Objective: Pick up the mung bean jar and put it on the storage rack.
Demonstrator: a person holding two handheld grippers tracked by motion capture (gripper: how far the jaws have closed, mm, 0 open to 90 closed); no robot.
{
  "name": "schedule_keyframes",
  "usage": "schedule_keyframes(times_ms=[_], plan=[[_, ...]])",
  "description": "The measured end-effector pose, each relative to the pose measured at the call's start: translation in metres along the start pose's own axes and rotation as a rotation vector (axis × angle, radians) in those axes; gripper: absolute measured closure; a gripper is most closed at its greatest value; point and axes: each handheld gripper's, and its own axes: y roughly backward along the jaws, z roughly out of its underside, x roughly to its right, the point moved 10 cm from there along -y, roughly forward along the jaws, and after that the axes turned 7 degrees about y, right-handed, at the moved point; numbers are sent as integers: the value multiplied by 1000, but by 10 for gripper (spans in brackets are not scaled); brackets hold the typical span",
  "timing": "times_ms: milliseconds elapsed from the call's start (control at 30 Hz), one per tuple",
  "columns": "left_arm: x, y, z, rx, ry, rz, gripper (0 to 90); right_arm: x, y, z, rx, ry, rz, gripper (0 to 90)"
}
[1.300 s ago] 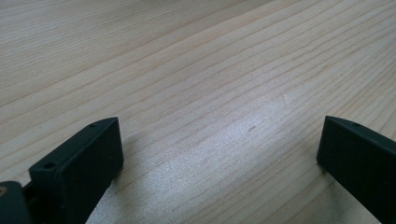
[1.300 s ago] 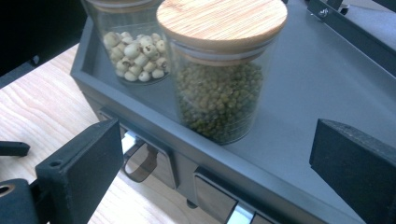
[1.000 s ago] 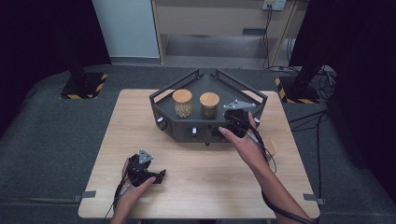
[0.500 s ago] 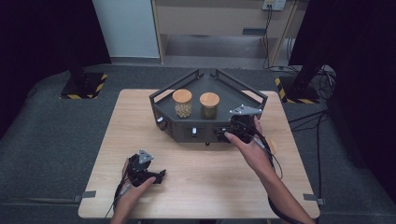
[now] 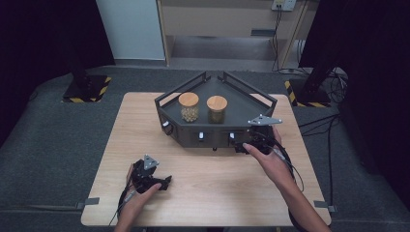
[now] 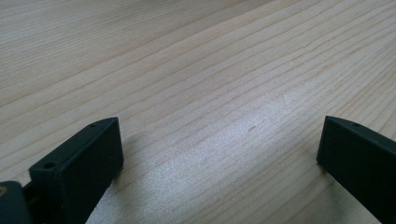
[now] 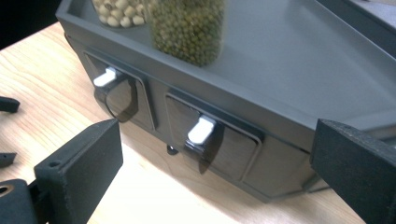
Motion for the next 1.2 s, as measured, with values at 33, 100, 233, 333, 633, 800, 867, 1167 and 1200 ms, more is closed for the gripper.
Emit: schedule_keyframes(times_ms=[33, 100, 233, 333, 633, 800, 867, 1167, 1200], plan=[[0, 0, 0, 0, 0, 0, 0, 1, 1, 2, 0, 1, 0, 28], [0, 0, 0, 0, 0, 0, 0, 3, 2, 4, -4, 1, -2, 28], [0, 0, 0, 0, 0, 0, 0, 4, 3, 9, -12, 1, -5, 28], [0, 0, 0, 0, 0, 0, 0, 6, 5, 12, -17, 1, -6, 28], [0, 0, 0, 0, 0, 0, 0, 12, 11, 20, -23, -7, 5, 27], [0, 0, 0, 0, 0, 0, 0, 16, 15, 25, -33, -4, 20, 27], [0, 0, 0, 0, 0, 0, 0, 18, 17, 28, -36, -6, 24, 27], [0, 0, 0, 0, 1, 0, 0, 28, 27, 42, -47, -25, 46, 28], [0, 0, 0, 0, 0, 0, 0, 30, 29, 44, -48, -26, 47, 28]])
